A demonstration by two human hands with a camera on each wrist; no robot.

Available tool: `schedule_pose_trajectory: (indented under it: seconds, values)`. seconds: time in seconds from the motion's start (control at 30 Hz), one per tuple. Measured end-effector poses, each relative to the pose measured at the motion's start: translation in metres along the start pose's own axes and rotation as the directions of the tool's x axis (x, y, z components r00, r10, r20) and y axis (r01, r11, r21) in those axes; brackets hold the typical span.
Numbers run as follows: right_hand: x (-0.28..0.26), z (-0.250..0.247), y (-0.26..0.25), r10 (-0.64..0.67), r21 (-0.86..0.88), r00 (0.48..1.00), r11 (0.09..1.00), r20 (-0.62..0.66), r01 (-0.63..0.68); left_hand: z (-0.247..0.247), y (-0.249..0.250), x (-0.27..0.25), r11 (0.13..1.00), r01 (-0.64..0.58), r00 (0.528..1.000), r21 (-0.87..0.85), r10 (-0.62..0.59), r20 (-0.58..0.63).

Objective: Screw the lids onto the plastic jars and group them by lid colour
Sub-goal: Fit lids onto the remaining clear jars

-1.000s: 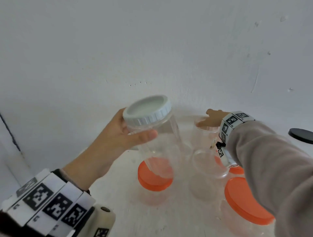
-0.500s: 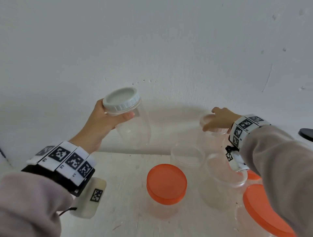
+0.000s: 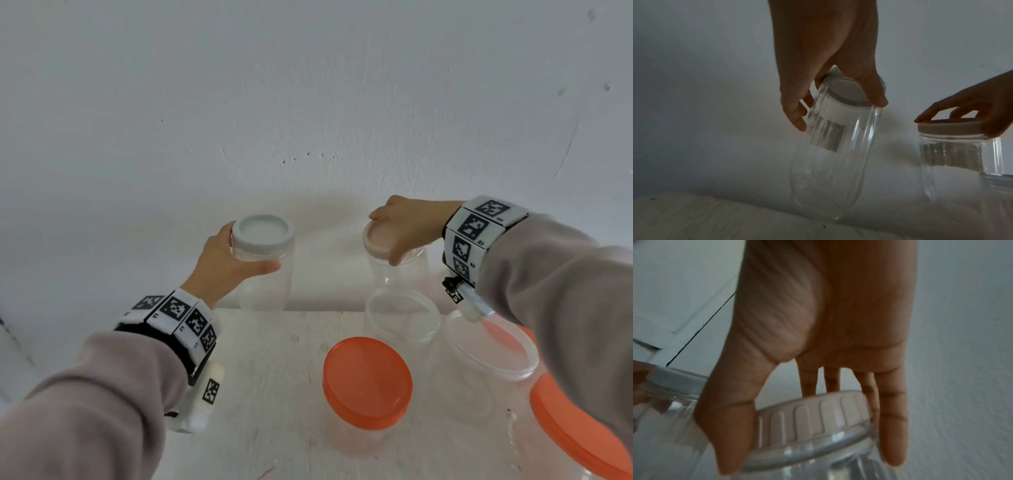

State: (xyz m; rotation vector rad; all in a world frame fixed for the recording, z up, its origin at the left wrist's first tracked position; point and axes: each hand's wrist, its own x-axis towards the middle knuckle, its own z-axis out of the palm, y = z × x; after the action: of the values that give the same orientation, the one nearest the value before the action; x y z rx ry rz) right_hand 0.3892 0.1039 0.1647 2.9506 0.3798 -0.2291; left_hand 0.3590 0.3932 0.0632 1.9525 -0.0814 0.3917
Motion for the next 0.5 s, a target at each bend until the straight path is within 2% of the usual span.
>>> schedule_pose_trajectory:
  seconds: [0.13,0.23,0.5]
  values:
    - [0.009,-0.013,-0.022,-0.014,-0.038,0.999,0.999,0.039,0.016,-0.007,-0.014,0.003,0.999,0.034,0.999,0.006,-0.034,0.019]
    - [0.014,-0.022,-0.039,-0.056,0.012,0.998,0.998,0.038,0.056,-0.013,-0.020,0.005,0.997,0.073,0.997,0.020,-0.074,0.011]
    - [0.030,-0.020,-0.080,-0.162,0.014,0.982,0.987,0.095,0.161,-0.024,-0.028,0.013,0.996,0.082,0.996,0.031,-0.083,0.014]
